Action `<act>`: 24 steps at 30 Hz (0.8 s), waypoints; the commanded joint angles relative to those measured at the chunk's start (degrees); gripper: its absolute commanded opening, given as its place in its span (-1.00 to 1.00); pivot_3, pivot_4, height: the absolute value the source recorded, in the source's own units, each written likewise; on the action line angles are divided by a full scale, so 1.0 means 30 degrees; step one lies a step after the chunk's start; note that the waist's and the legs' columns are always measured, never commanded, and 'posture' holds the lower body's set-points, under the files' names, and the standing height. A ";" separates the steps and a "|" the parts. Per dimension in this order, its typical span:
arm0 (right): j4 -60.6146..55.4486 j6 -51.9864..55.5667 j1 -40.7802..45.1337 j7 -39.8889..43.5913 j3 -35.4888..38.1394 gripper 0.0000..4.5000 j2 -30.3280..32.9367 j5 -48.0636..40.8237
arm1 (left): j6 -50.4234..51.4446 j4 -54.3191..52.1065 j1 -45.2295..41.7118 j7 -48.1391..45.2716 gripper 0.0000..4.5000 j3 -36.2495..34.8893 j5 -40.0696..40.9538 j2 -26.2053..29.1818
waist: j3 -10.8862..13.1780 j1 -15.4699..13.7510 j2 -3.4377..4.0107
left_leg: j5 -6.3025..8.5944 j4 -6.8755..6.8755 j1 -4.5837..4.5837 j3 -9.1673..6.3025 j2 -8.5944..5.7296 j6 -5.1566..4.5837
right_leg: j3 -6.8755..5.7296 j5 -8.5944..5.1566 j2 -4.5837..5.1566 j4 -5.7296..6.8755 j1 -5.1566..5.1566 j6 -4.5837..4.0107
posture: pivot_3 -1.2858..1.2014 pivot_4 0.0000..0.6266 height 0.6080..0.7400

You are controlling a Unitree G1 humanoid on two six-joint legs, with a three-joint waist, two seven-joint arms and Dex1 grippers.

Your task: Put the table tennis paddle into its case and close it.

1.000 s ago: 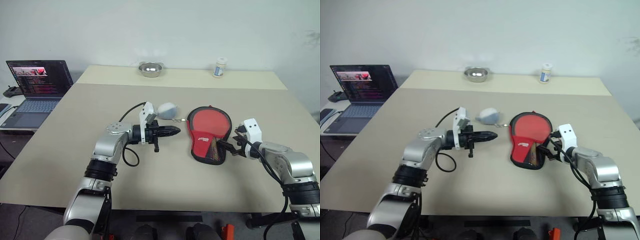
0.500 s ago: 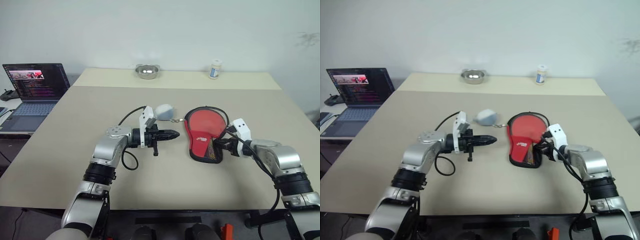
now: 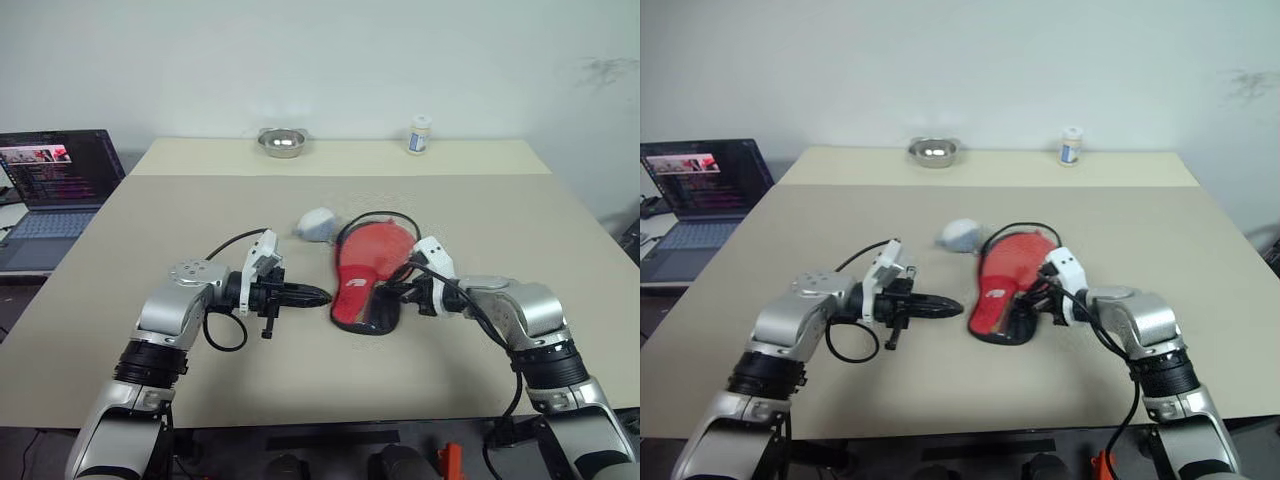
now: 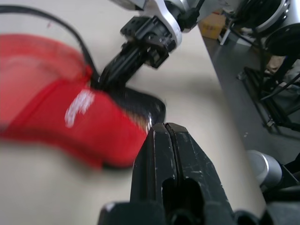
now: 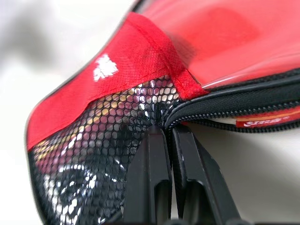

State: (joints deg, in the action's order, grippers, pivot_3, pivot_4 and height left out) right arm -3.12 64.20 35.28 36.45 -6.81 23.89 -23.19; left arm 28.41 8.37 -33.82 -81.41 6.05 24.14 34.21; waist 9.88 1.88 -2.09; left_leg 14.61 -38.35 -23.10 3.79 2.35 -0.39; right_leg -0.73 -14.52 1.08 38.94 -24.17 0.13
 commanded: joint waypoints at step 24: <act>-1.1004 0.5499 -0.7113 -0.0905 0.2725 -0.99 0.2829 -0.4885 | -0.1138 -0.2525 0.2407 -0.2280 -1.00 0.0696 0.0890 0.2716 | 0.0006 -0.0061 -0.0009 | -0.0002 0.0092 0.0024 0.0005 -0.0010 0.0005 | -0.0015 -0.0096 0.0013 -0.0051 0.0004 0.0029 | 0.03 -0.52 1.00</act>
State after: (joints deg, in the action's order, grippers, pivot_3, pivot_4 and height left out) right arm -33.94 80.59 14.10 33.67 -0.17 31.63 -36.47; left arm 25.74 1.79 -26.43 -87.03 8.24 26.36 42.27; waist 9.90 1.69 -2.11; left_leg 14.60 -38.08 -23.03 3.80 2.31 -0.38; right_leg -0.78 -14.81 1.12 38.78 -24.16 0.22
